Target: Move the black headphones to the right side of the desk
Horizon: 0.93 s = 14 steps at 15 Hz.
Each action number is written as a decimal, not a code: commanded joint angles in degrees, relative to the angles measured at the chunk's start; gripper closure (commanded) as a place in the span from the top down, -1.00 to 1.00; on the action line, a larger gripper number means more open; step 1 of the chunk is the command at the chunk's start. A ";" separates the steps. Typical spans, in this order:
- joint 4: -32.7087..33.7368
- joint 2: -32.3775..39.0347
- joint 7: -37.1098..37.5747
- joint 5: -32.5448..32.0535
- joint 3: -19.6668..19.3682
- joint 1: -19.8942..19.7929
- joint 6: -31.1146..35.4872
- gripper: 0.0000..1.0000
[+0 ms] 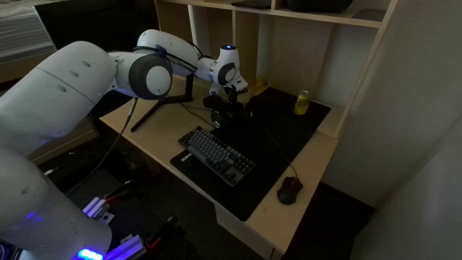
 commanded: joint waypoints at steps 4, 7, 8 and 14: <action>1.13 -4.13 2.69 0.56 -0.80 -1.09 -9.08 -0.60; -0.02 -9.17 2.72 0.93 -0.60 -3.11 -15.78 -0.69; -0.10 -10.65 2.83 0.94 -0.87 -4.00 -18.20 -0.73; 0.88 -12.88 4.93 3.21 -2.10 -10.68 -26.12 -0.75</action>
